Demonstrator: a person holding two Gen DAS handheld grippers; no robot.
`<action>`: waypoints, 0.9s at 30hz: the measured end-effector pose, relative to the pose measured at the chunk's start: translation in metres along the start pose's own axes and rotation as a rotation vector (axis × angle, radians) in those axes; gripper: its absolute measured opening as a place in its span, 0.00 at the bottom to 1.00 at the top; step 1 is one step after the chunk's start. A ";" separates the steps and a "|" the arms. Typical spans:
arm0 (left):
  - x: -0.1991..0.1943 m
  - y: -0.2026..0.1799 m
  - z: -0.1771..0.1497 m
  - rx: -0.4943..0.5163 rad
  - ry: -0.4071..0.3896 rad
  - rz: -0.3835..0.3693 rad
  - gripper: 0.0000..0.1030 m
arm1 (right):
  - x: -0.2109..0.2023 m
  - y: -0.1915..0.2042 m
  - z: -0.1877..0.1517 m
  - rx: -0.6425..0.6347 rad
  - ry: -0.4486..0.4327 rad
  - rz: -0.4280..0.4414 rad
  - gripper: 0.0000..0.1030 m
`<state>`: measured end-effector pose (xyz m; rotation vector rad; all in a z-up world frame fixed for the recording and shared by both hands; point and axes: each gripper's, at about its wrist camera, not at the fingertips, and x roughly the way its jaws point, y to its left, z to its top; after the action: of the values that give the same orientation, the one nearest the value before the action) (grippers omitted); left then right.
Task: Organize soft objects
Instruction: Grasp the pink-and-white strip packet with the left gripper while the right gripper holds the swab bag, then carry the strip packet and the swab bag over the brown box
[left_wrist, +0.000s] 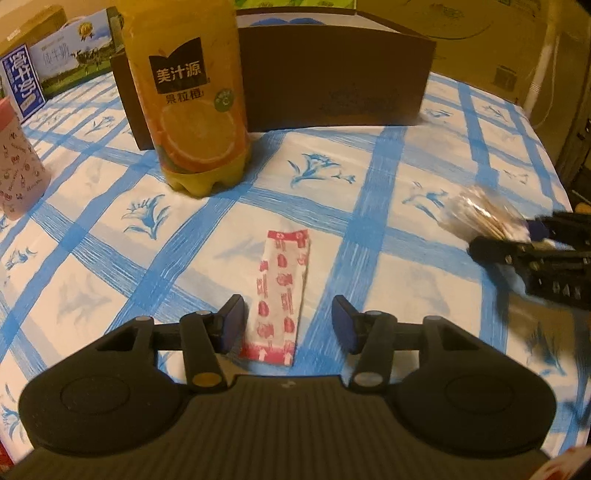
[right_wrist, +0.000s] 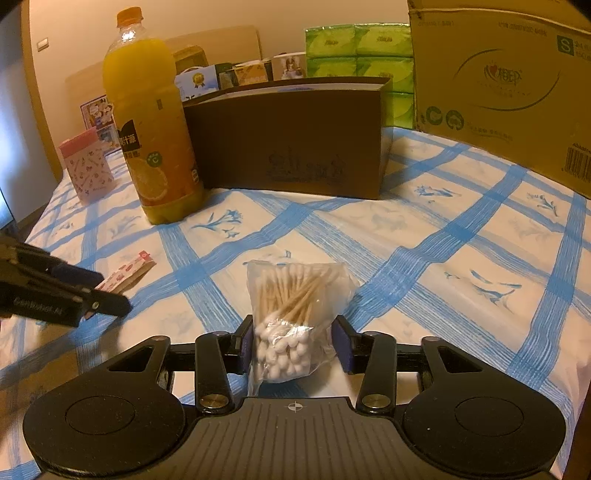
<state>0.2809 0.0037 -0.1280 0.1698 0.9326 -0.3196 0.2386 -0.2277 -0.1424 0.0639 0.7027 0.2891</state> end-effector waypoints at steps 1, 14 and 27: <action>0.002 0.001 0.002 -0.003 0.004 0.000 0.45 | 0.000 0.001 0.000 -0.004 -0.001 0.000 0.49; 0.002 -0.009 0.006 0.001 0.005 0.043 0.24 | 0.001 0.002 0.001 -0.004 0.000 -0.023 0.53; -0.002 -0.014 0.004 -0.041 0.017 0.050 0.23 | -0.002 0.004 0.001 -0.062 0.016 -0.006 0.31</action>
<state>0.2780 -0.0105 -0.1235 0.1580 0.9494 -0.2524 0.2364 -0.2241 -0.1400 0.0007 0.7091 0.3057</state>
